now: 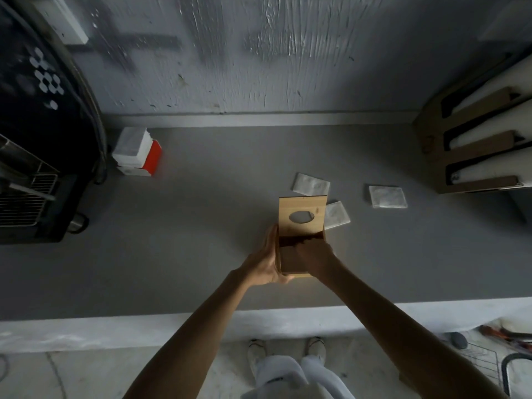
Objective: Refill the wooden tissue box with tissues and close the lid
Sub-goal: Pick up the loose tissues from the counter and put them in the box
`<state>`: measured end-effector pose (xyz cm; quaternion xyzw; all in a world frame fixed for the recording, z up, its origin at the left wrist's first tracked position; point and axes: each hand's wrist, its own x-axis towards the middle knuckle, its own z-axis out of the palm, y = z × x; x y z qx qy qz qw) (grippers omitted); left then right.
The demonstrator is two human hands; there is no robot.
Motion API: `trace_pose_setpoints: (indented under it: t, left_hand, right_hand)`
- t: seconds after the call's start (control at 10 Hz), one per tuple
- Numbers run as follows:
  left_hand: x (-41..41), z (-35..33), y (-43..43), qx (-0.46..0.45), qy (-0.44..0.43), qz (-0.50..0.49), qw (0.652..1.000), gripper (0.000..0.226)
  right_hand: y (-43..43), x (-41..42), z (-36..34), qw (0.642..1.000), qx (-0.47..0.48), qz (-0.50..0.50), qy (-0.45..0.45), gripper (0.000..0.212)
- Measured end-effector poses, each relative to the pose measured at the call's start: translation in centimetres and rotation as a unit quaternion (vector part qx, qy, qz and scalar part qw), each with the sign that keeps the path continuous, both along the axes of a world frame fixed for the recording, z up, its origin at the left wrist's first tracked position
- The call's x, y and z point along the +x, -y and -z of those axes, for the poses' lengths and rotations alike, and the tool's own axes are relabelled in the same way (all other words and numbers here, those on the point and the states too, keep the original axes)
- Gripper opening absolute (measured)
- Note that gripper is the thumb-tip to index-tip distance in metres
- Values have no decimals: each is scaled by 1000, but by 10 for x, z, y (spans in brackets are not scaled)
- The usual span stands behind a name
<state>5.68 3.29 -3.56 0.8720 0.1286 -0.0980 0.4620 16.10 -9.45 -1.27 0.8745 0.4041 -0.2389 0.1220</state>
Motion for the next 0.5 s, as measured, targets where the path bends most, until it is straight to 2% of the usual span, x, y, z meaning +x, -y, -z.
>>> trace_pose_setpoints:
  t: [0.2, 0.3, 0.4, 0.5]
  left_hand:
    - [1, -4, -1, -1, 5, 8, 1000, 136]
    - [2, -2, -2, -21, -5, -9, 1000, 129]
    - [3, -12, 1, 8, -6, 4, 1000, 101]
    - [1, -9, 2, 0, -26, -9, 1000, 126]
  right_hand:
    - [-5, -1, 16, 998, 62, 26, 5, 18]
    - [-2, -2, 20, 994, 106, 39, 5, 20]
    - [2, -5, 23, 990, 127, 56, 6, 23]
    - [4, -7, 17, 983, 167, 70, -8, 16]
